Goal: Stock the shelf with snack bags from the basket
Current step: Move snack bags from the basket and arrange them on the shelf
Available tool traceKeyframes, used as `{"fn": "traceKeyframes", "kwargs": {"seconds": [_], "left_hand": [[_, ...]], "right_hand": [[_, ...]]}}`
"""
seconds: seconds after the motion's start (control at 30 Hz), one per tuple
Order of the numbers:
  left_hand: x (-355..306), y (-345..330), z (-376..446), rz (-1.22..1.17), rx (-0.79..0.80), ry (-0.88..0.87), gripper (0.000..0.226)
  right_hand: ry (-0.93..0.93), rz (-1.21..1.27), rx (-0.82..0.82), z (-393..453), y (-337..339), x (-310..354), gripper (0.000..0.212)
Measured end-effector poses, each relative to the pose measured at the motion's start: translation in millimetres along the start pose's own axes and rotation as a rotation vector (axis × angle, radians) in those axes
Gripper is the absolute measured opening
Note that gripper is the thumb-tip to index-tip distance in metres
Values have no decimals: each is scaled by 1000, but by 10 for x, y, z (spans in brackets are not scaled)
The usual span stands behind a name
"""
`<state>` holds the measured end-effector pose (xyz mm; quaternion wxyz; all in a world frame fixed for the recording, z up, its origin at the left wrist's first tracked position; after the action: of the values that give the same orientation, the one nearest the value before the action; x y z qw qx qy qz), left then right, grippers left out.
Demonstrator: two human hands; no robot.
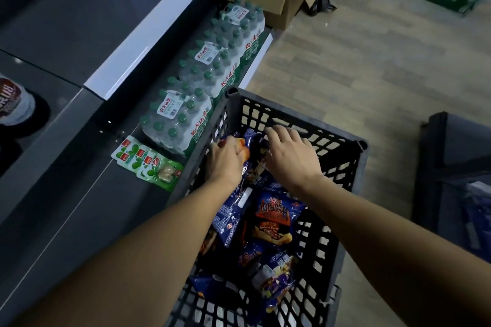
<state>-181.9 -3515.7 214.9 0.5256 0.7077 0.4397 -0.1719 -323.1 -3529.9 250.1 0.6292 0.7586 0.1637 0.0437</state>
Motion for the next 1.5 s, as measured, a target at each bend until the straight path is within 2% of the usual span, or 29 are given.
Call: {"fn": "traceKeyframes", "kwargs": {"seconds": [0.13, 0.2, 0.23, 0.33, 0.5, 0.63, 0.7, 0.77, 0.87, 0.97, 1.03, 1.1, 1.2, 1.33, 1.5], "left_hand": [[75, -71, -72, 0, -2, 22, 60], [105, -100, -106, 74, 26, 27, 88], [117, -112, -123, 150, 60, 27, 94], [123, -197, -212, 328, 194, -30, 91], [202, -381, -560, 181, 446, -32, 93], [327, -424, -775, -8, 588, 73, 125], [344, -437, -822, -92, 589, 118, 133], [310, -362, -769, -7, 456, 64, 121], [199, -194, -708, 106, 264, -27, 82], [191, -203, -771, -90, 229, 40, 63], [133, -299, -875, -292, 267, 77, 59], [65, -362, -922, -338, 260, 37, 61], [-47, -230, -851, -138, 188, -77, 65], [-200, 91, -718, 274, 158, -213, 65], [-261, 313, -647, 450, 137, -284, 68]], "right_hand": [[-1, 1, -15, -55, 35, -93, 60], [18, 1, -55, -106, 78, -131, 62], [25, 3, -74, -132, 109, -150, 65], [40, 3, -125, -178, 226, -205, 76], [27, 21, -204, -304, 444, -310, 82], [-5, 23, -199, -484, 425, -423, 78], [-28, 26, -181, -570, 385, -484, 78], [-44, 19, -163, -642, 355, -526, 79], [-48, 21, -155, -740, 332, -558, 76], [-56, 29, -166, -842, 325, -593, 72], [-58, 27, -165, -893, 303, -615, 71], [-60, 25, -164, -932, 275, -647, 71], [-69, 5, -171, -943, 268, -721, 71], [-65, -37, -162, -912, 285, -778, 67], [-39, -49, -150, -841, 289, -710, 67]]}}
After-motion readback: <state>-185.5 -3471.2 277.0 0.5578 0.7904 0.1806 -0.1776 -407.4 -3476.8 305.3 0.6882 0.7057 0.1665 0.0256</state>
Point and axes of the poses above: each hand's wrist, its own z-axis towards the middle knuckle, its own y-axis out of the back of the hand, x = y × z, the point moved 9 cm from there along z, towards the middle knuckle, and after that the axes turned 15 degrees about -z, right-handed, at the moved point
